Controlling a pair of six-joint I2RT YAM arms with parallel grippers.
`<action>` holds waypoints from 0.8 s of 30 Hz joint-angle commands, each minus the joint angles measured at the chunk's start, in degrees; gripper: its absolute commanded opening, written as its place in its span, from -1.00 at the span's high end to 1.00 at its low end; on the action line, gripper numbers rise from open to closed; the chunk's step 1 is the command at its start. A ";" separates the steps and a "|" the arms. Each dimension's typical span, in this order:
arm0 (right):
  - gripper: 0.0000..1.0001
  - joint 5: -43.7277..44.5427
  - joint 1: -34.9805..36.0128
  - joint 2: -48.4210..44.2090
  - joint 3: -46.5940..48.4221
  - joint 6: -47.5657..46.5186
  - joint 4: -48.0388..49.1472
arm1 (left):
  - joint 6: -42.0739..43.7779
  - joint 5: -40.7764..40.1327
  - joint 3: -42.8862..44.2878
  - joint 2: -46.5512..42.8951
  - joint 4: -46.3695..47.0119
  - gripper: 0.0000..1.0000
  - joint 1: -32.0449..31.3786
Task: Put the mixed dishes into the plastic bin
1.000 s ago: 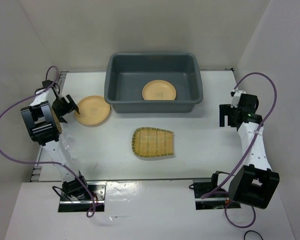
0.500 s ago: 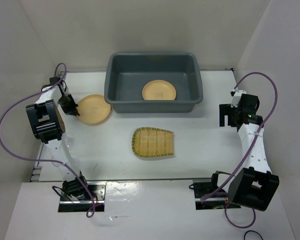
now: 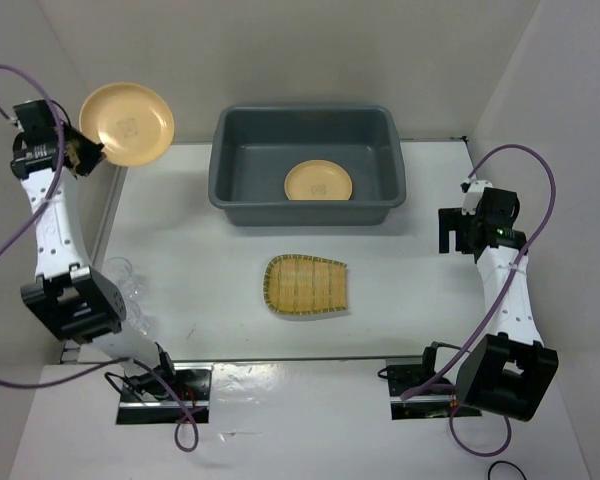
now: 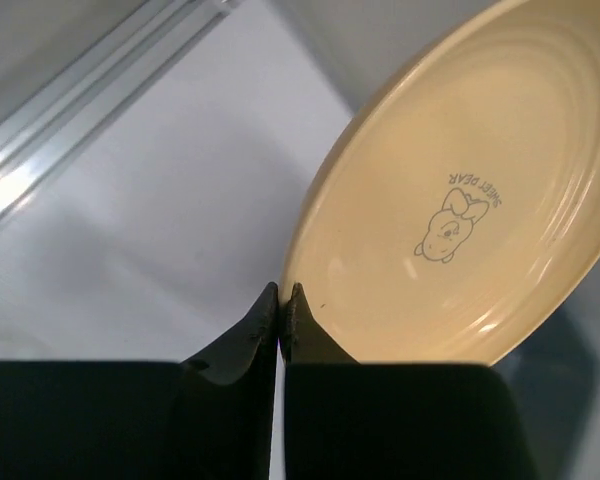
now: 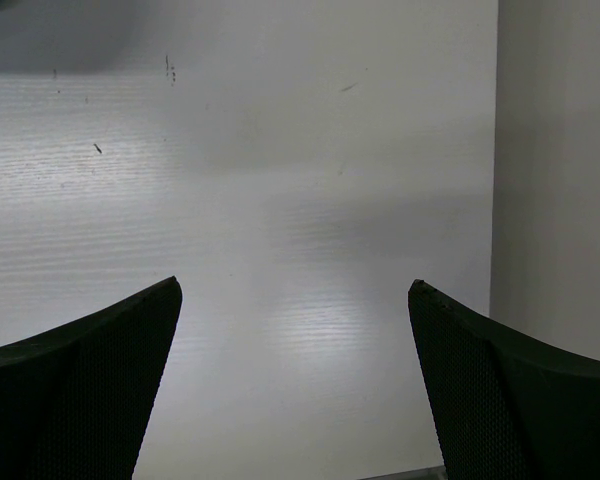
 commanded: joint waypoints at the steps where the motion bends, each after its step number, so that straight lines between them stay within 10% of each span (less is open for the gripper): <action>1: -0.97 -0.77 0.05 0.44 0.05 -0.17 2.35 | -12.42 9.99 -3.92 -2.47 10.07 1.00 -3.03; 8: -0.97 -0.60 1.37 1.67 0.05 -0.17 1.73 | -4.56 26.01 12.13 12.25 10.12 1.00 -17.25; 18: -0.87 6.43 8.13 2.29 2.52 -0.18 -1.96 | 3.21 13.80 74.43 47.59 -26.94 1.00 -35.83; 24: -0.84 11.45 12.45 2.82 -0.03 2.38 2.96 | 1.54 8.43 73.31 55.43 -27.86 1.00 -41.63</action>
